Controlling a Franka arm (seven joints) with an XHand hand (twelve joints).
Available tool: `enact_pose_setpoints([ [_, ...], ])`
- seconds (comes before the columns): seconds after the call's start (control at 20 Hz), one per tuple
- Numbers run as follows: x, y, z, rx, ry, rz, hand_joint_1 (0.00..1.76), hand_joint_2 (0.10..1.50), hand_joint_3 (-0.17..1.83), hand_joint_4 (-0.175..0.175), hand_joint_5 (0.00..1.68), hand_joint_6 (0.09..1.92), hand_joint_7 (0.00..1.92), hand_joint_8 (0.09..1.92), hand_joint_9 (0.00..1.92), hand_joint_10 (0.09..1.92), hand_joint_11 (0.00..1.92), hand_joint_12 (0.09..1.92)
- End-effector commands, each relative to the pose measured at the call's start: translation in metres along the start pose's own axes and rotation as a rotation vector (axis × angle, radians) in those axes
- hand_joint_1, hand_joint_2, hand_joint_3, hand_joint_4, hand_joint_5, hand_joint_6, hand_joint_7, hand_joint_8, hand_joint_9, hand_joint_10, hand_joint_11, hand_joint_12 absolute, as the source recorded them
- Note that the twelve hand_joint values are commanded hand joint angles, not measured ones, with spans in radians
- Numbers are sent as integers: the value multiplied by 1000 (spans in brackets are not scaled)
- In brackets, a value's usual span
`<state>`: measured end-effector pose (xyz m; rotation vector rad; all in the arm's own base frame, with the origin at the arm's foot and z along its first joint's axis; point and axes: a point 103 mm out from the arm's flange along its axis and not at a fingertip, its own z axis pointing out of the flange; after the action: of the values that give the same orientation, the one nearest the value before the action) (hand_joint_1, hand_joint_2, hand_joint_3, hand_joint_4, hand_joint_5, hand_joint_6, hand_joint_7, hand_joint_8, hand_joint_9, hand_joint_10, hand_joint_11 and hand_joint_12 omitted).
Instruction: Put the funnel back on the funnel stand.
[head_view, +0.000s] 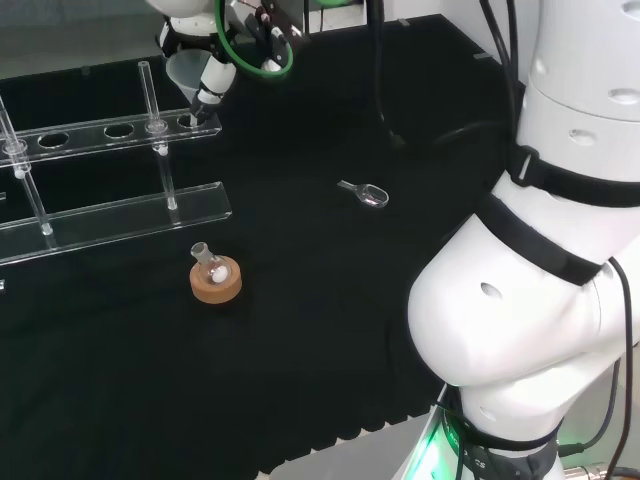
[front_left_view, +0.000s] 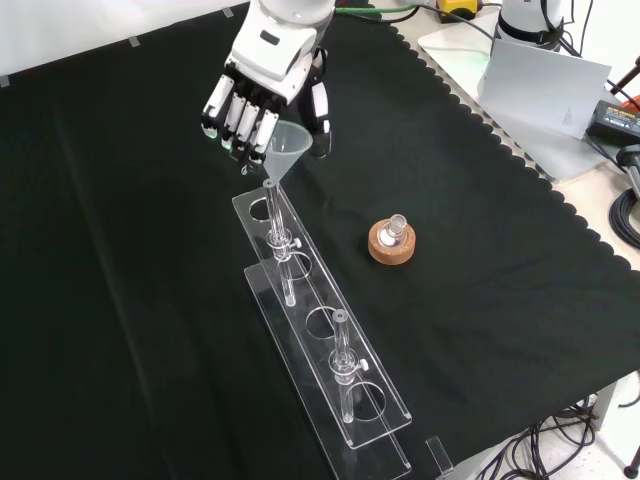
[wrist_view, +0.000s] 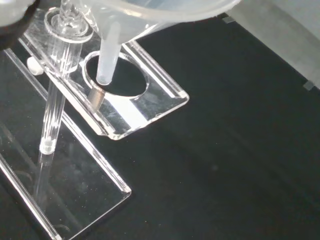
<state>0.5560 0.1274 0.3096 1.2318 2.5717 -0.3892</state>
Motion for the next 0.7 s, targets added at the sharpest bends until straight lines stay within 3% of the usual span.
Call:
enact_pose_setpoints([
  [0.05, -2, 10, 4, -12, 1, -11, 860, 651, 104, 175, 1089, 626, 1440, 232, 1133, 253, 183, 1482],
  [0.4, -4, 15, 4, -17, -11, -17, 859, 651, 110, 175, 1092, 625, 1443, 230, 1135, 251, 180, 1482],
  [0.7, 2, 19, 16, 15, -30, -51, 855, 651, 116, 175, 1094, 622, 1444, 227, 1137, 248, 174, 1482],
])
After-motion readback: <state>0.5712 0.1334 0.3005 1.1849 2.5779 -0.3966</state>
